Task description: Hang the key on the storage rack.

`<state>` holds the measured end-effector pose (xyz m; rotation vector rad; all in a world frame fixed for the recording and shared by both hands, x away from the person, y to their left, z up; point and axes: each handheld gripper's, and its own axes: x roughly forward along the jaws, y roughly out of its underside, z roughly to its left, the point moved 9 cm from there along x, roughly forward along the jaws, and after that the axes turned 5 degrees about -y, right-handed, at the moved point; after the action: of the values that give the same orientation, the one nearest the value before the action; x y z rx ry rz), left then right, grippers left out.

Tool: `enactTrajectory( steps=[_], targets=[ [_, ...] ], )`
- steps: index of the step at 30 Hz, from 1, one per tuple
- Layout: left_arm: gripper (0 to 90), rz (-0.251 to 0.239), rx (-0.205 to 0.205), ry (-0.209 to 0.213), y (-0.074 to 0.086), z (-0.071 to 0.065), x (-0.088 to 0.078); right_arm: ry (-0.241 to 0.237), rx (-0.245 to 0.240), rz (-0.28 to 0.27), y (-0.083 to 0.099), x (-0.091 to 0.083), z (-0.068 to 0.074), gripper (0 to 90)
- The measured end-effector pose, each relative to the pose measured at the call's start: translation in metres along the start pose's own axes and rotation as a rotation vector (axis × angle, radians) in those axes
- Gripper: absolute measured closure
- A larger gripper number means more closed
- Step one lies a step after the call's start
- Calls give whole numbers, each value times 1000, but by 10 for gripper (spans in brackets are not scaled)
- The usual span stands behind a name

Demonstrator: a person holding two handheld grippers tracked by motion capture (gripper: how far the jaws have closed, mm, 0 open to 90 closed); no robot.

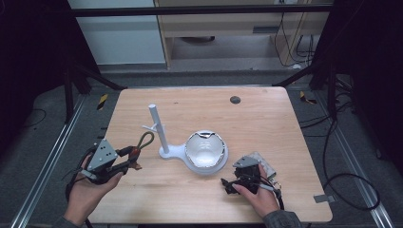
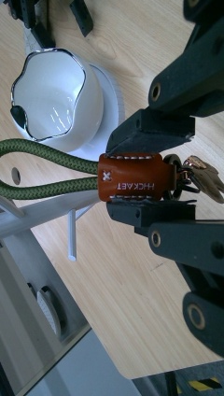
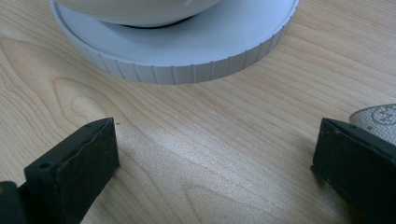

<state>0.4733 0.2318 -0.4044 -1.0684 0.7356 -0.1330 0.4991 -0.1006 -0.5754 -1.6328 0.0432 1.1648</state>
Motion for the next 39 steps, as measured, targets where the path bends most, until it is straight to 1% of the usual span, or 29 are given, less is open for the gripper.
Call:
enactTrajectory(
  steps=[3,7,11,18,20,21,23,28,29,30,31,33,39],
  targets=[
    [657,-5,-4,-5,-1,1,1,0,0,0,0,0,0,3],
    [657,-29,-31,-18,-7,4,4,0,0,0,0,0,0,3],
    [657,-38,-51,-25,-9,5,7,0,0,0,0,0,0,3],
    [656,-34,-70,-33,-9,7,16,0,0,-1,0,0,0,4],
    [656,-37,-64,-36,-9,7,18,0,0,0,0,0,0,4],
    [656,-27,-74,-36,-7,7,20,0,0,-1,0,0,0,4],
    [656,-25,-83,-38,-5,7,23,1,-2,0,0,0,0,4],
    [656,-15,-97,-38,-3,8,31,1,-2,0,0,0,0,4],
    [656,-10,-97,-37,-2,8,34,1,-2,0,0,0,0,4],
    [656,-14,-88,-40,-3,8,36,1,-2,1,0,0,0,4],
    [656,-5,-101,-36,-2,7,37,1,-2,0,0,0,0,4],
    [656,1,-102,-37,-1,7,40,1,-4,0,0,0,0,4],
    [656,13,-123,-39,1,9,49,2,-6,1,0,0,0,4]
  ],
)
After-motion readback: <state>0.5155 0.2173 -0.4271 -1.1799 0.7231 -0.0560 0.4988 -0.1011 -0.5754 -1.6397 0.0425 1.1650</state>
